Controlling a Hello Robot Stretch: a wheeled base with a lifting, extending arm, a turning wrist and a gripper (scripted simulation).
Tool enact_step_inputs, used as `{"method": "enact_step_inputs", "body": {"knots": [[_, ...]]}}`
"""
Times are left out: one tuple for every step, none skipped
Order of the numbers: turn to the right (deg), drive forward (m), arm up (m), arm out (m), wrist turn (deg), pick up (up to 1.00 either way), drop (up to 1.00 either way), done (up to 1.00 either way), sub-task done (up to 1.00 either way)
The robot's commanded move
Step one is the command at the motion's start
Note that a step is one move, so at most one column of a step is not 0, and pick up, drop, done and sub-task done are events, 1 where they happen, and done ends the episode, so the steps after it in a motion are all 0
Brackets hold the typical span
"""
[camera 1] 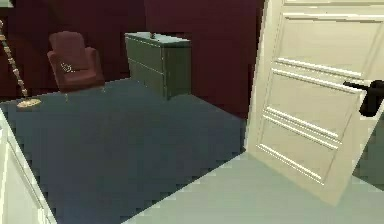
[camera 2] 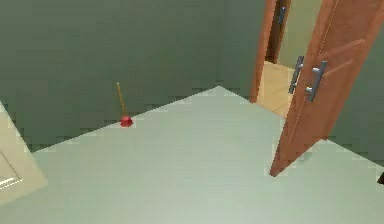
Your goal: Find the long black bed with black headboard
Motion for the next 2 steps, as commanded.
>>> {"method": "enact_step_inputs", "body": {"knots": [[45.0, 0.00, 0.00, 0.00, 0.0, 0.00, 0.00, 0.00, 0.00], [6.0, 0.00, 0.00, 0.00, 0.0, 0.00, 0.00, 0.00, 0.00]]}}
